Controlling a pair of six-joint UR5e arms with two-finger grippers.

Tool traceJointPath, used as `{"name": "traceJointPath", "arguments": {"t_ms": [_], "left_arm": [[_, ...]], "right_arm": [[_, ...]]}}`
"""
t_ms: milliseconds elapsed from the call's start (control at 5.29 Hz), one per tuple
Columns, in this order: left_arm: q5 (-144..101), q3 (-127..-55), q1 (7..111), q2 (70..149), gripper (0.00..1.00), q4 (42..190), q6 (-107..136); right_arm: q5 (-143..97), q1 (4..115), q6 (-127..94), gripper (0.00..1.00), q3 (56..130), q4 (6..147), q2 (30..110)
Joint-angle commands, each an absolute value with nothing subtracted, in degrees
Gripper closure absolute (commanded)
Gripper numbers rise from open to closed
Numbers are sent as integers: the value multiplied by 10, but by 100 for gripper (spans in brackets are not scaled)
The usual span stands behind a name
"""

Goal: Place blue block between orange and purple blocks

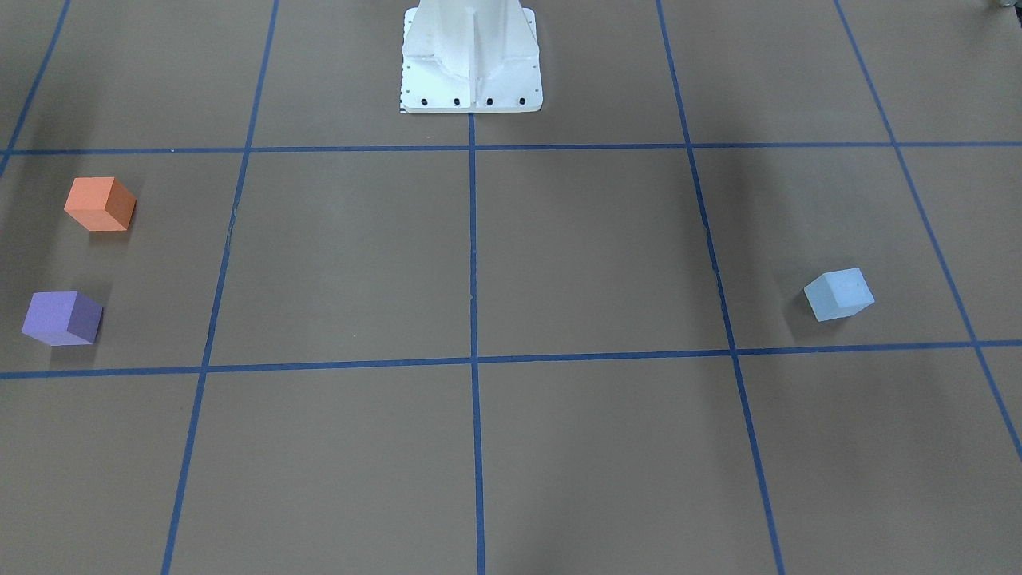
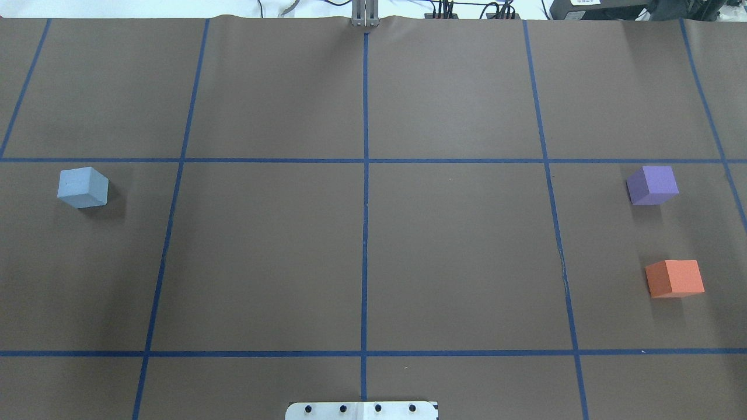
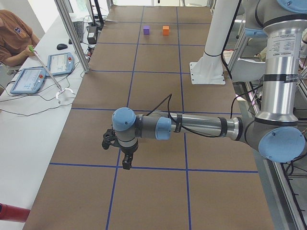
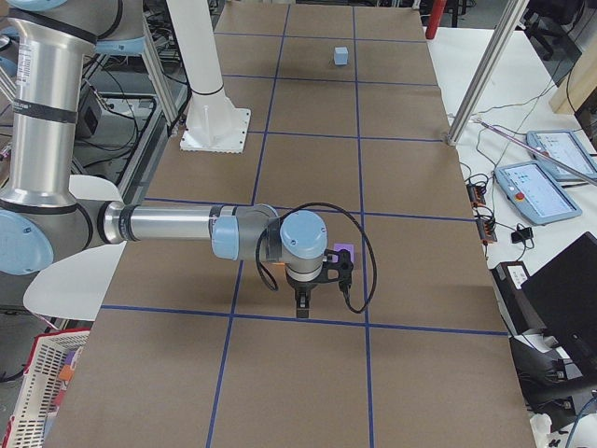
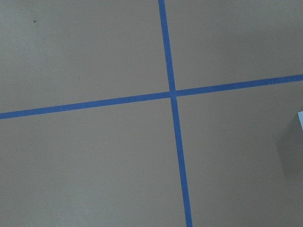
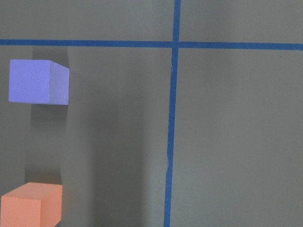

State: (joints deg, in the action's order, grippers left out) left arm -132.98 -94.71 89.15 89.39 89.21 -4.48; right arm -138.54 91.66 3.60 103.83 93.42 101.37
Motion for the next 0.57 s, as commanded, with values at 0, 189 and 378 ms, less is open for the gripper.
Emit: {"name": "traceJointPath", "arguments": {"t_ms": [0,189,378], "left_arm": [[-1331,-947,892,894,0,892,-45],[-1334,-953,891,896,0,893,-45],[-1363,-961,891,896,0,898,-45]], "right_arm": [[-1385,917,36,0,1039,934,1012],[-1385,917,36,0,1039,932,1012],[-1385,917,36,0,1039,931,1012]]}}
